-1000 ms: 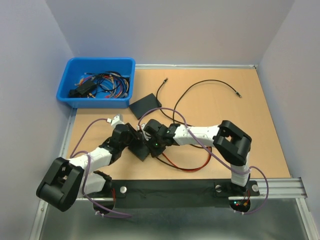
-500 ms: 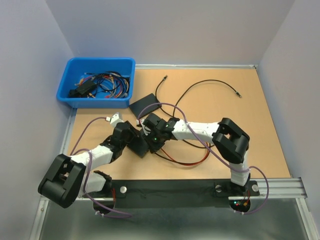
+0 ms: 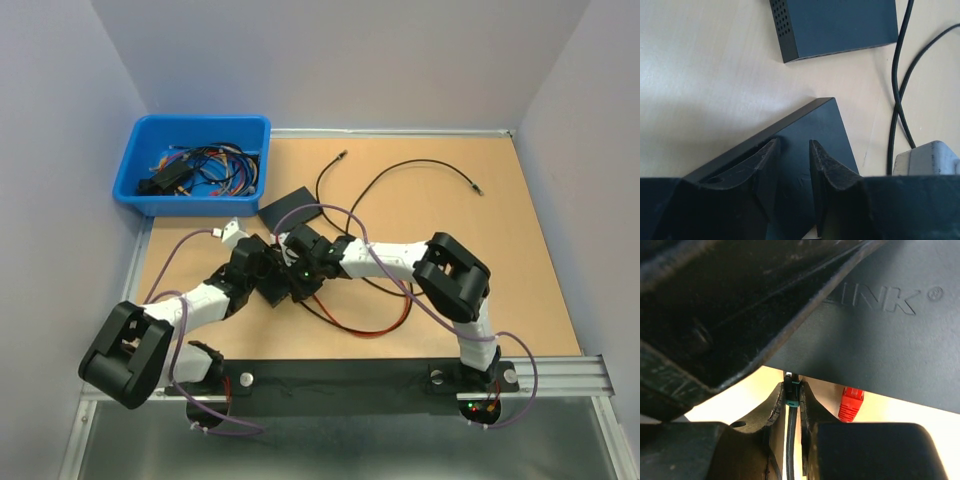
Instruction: Insert the plug into the switch port
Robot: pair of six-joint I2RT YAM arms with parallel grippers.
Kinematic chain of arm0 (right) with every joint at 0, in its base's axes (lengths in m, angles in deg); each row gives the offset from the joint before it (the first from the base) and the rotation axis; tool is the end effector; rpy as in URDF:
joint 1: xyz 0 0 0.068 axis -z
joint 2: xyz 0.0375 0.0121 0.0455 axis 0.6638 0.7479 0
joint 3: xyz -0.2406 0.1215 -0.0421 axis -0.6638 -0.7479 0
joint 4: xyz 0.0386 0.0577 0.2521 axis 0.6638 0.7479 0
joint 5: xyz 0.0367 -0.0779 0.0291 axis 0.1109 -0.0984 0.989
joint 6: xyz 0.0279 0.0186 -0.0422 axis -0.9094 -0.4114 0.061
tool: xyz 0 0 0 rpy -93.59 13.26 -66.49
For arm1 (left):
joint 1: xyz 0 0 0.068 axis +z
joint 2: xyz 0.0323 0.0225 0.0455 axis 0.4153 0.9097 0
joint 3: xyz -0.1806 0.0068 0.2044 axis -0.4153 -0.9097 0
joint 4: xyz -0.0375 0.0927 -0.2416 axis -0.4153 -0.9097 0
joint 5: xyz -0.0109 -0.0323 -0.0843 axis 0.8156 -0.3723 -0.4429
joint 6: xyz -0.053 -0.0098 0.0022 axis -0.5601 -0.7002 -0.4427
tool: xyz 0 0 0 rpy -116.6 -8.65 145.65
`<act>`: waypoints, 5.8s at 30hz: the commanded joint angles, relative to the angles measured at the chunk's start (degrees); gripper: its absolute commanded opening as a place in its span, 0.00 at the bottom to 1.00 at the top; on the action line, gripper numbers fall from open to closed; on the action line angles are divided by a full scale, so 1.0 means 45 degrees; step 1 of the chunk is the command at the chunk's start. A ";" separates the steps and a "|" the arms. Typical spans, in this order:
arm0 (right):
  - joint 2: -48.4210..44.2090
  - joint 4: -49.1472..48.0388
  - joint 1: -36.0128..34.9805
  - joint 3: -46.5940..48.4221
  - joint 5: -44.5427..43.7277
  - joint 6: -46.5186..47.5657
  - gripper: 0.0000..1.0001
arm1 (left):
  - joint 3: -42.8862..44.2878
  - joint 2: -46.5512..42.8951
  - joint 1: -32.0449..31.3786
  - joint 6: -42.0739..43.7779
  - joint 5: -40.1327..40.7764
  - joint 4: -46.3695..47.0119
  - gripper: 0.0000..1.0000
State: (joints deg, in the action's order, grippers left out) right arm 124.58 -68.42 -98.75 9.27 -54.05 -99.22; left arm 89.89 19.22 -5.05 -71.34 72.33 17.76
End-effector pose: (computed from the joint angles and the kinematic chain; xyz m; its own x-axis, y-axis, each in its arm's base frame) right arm 0.2256 0.3626 0.1631 -0.6568 -0.5585 -0.5067 -0.7425 0.5965 0.3049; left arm 0.2033 -0.1071 0.1621 -0.5070 -0.5914 -0.6270 -0.1152 0.7675 -0.6307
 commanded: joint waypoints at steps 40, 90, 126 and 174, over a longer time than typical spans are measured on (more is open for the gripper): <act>-0.5668 -0.6649 0.1278 -0.4140 -0.2154 -0.1026 0.97 | -0.0491 -0.0095 -0.1727 -0.0473 -0.3450 -0.2769 0.44; 0.0054 -0.6020 0.1670 -0.1874 -0.0458 -0.5694 0.61 | 0.4099 -0.7713 -0.1258 0.0015 0.1549 -0.9703 0.49; -0.6001 -0.2739 0.7327 -0.2812 -0.4209 -0.4325 0.78 | 0.4177 -0.7459 -0.1219 0.0093 0.1706 -0.9216 0.49; 0.1561 -0.2564 1.4403 0.4044 -0.4012 -0.6497 0.76 | 0.1521 -0.6326 -0.1199 0.0543 0.0261 -0.6246 0.48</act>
State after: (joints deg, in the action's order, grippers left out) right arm 137.70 -78.78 -34.43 27.19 -71.16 -129.75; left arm 98.09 -9.18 -10.95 -69.72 73.86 -12.80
